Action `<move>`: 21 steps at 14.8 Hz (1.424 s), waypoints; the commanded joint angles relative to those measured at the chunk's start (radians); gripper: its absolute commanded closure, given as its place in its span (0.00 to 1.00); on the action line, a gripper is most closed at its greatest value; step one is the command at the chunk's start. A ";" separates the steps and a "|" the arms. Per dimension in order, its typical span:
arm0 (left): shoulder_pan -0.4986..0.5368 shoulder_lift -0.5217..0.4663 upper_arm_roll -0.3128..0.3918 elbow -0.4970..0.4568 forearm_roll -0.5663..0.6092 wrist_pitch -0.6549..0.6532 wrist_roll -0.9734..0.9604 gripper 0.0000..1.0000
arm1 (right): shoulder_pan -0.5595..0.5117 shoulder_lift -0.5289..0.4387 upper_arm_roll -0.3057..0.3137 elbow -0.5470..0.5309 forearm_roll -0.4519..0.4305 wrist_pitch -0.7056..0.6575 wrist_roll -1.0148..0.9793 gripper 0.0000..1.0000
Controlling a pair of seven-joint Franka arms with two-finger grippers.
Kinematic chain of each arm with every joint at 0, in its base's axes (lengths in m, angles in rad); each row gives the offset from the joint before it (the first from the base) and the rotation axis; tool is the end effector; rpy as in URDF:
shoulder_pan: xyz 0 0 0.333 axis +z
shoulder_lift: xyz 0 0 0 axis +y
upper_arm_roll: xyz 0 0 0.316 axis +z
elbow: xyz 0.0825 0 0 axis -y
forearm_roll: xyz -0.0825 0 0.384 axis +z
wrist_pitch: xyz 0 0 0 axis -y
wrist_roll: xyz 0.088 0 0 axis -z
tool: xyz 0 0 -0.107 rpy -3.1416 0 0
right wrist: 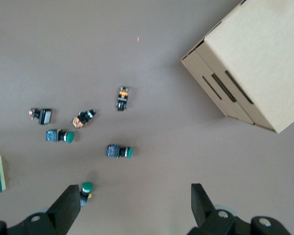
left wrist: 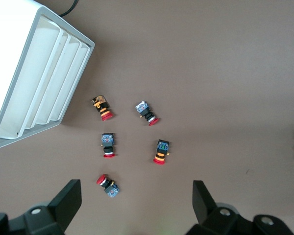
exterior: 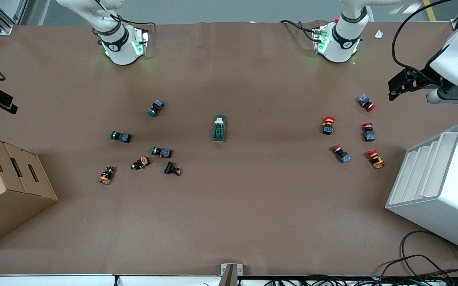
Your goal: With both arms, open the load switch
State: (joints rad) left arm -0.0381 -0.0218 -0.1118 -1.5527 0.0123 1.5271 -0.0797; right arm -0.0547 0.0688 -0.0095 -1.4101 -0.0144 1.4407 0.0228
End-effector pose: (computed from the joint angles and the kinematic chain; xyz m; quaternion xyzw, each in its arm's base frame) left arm 0.5376 -0.0806 0.6411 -0.9994 0.0348 0.0011 0.0075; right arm 0.5614 -0.0376 0.6497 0.9988 -0.0443 -0.0192 0.0071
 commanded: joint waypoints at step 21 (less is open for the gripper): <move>0.035 -0.003 0.001 0.013 -0.005 -0.005 0.048 0.00 | 0.053 -0.184 0.003 -0.141 0.004 -0.008 0.028 0.00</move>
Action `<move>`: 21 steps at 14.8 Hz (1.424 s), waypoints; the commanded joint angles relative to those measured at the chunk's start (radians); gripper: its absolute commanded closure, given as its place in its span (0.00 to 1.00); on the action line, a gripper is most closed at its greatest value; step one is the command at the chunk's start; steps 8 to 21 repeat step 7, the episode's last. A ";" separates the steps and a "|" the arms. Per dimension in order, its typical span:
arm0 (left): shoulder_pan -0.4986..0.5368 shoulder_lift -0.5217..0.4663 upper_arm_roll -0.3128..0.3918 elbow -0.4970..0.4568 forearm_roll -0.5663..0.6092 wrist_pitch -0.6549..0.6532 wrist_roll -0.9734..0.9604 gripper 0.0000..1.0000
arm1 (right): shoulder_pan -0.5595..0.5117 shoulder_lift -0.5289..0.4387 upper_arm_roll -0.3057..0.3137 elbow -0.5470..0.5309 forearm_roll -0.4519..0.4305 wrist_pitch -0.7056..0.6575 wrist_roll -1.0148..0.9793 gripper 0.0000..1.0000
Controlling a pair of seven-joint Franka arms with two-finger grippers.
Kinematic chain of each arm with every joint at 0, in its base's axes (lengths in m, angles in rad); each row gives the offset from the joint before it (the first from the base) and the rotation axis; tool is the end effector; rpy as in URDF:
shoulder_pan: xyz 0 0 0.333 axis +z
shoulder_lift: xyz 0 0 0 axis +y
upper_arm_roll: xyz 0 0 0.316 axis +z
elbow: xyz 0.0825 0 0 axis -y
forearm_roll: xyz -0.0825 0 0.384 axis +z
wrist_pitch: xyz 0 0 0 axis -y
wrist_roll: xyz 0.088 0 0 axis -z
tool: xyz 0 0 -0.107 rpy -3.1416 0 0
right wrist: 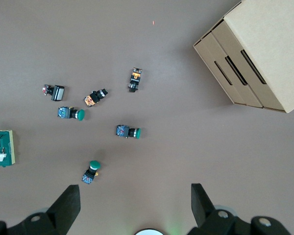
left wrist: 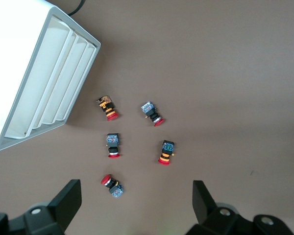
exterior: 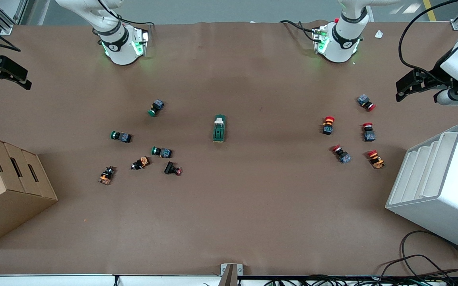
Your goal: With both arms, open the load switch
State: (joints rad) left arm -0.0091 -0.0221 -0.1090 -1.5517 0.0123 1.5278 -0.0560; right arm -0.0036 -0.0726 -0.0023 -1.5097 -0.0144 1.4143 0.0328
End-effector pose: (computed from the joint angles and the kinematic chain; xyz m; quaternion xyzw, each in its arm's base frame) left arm 0.5399 -0.0634 0.6418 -0.9995 0.0308 0.0003 0.0074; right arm 0.5145 -0.0048 0.6781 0.9997 -0.0204 -0.0113 0.0072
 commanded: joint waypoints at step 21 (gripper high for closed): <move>0.006 0.001 -0.001 0.010 -0.005 -0.006 0.024 0.00 | -0.006 -0.044 -0.011 -0.044 0.004 0.048 0.018 0.00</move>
